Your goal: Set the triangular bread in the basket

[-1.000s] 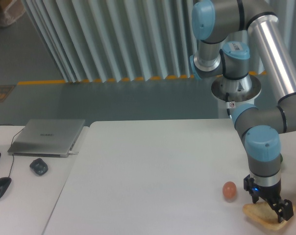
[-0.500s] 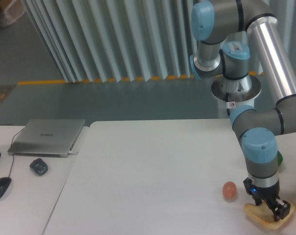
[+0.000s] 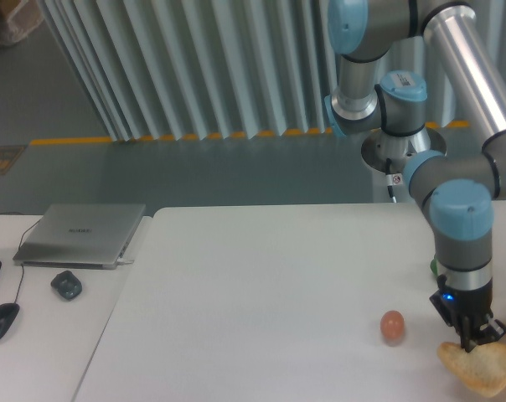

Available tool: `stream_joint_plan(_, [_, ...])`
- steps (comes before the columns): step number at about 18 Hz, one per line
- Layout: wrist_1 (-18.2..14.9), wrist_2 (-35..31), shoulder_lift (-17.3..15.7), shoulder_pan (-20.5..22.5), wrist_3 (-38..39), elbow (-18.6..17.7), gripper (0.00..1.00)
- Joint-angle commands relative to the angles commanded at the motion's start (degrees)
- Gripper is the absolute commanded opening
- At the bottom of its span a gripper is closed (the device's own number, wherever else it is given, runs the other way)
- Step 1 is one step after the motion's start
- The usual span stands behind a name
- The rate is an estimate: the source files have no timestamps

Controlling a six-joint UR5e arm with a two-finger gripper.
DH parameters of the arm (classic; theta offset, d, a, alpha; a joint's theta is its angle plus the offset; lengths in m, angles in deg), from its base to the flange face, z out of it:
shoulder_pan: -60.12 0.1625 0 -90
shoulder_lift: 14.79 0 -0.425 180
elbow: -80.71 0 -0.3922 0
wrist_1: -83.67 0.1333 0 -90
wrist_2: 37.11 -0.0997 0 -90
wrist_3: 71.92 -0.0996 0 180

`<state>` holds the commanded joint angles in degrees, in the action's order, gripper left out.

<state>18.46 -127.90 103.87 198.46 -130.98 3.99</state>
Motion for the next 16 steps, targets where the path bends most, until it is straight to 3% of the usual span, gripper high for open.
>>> stream_joint_plan(5, [-2.37,4.74,-3.68,3.51,0.35,0.0,0.0])
stream_joint_plan(10, [-3.34,13.97,-8.52,10.98,0.53,-0.53,0.0])
stream_joint_plan(13, [-3.43,13.98,-8.88,10.99,0.62,-1.66,0.0])
stream_joint_plan(16, [-1.5,13.02,-6.96,8.27,4.47,-3.16,0.0])
